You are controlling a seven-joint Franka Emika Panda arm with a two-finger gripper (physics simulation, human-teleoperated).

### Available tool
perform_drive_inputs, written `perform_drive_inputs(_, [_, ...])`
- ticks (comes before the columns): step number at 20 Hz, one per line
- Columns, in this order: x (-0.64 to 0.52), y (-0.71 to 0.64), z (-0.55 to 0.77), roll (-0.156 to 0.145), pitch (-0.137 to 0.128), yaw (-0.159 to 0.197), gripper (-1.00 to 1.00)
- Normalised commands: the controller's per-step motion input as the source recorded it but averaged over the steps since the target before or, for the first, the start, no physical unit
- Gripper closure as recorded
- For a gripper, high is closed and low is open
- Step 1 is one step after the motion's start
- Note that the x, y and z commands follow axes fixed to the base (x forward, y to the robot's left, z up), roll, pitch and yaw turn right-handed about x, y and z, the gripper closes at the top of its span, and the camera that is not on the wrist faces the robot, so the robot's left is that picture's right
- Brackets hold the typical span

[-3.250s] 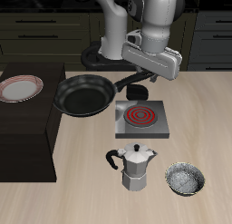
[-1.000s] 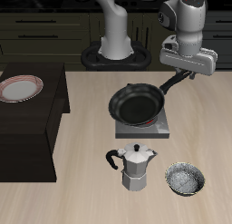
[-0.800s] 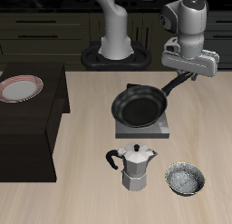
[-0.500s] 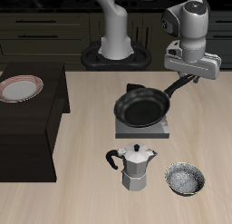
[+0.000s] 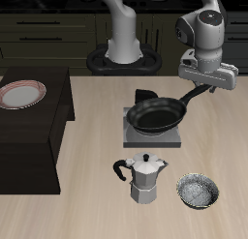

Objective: Place the frypan on the stove

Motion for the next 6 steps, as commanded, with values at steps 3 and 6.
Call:
perform_drive_inputs(3, [-0.07, -0.05, 0.06, -0.01, -0.009, 0.044, -1.0])
perform_drive_inputs(6, [-0.12, 0.0, 0.17, 0.022, -0.058, 0.024, -1.0])
